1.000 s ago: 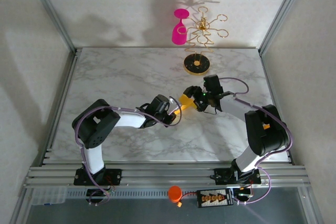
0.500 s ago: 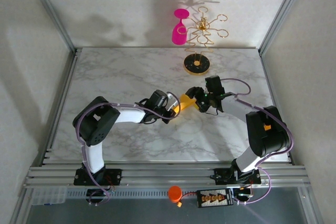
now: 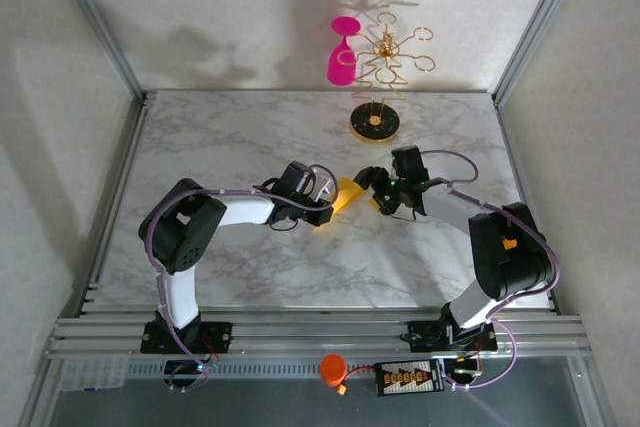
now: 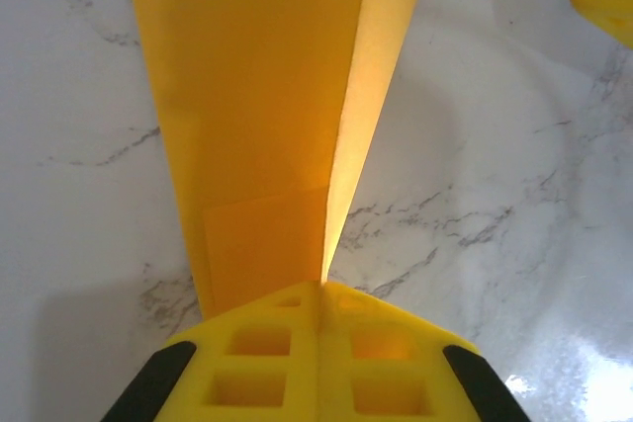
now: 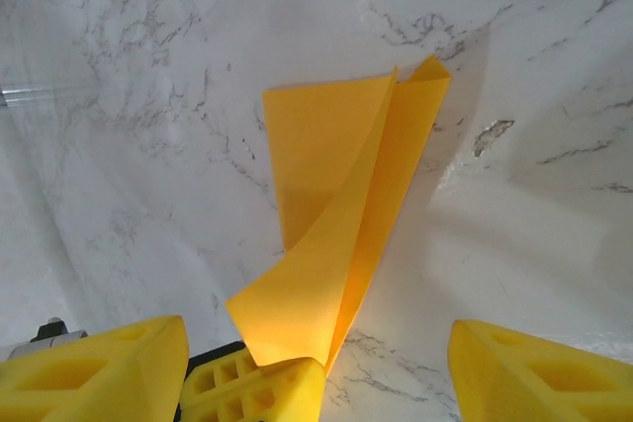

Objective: Fold a paper plane with a square sheet of paper (pick it up from the middle)
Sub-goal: Fold the wing for the fifth time at the center of the table.

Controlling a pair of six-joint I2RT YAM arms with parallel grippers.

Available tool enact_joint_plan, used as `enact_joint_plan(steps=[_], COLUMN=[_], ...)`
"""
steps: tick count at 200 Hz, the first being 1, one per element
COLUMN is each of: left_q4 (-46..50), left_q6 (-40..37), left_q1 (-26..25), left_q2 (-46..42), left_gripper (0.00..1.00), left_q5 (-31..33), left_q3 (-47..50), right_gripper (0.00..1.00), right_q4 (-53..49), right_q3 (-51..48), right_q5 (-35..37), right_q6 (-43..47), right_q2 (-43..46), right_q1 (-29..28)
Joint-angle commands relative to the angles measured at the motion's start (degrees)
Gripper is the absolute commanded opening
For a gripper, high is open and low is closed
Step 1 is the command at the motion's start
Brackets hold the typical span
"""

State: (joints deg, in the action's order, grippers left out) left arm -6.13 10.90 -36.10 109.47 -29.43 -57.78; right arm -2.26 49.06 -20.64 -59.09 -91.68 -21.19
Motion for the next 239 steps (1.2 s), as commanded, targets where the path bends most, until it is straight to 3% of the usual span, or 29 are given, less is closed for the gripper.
enact_joint_plan(steps=[1, 131, 239], left_q4=[1.7, 1.6, 6.0], left_q6=[3.6, 12.4, 16.3], left_q1=[0.5, 1.2, 1.6], left_q2=[1.7, 4.4, 7.5], left_gripper=[0.0, 0.0, 0.0], left_q5=[-2.7, -3.8, -3.6], left_q3=[-1.9, -2.9, -4.4], right_gripper=[0.71, 0.65, 0.22], right_q4=[1.8, 14.9, 17.8], right_q3=[-1.1, -6.1, -4.7], right_q5=[-0.5, -7.7, -8.1], right_q6=[1.4, 6.0, 10.4], right_q2=[0.4, 0.0, -6.8], right_q1=[0.4, 0.3, -4.8])
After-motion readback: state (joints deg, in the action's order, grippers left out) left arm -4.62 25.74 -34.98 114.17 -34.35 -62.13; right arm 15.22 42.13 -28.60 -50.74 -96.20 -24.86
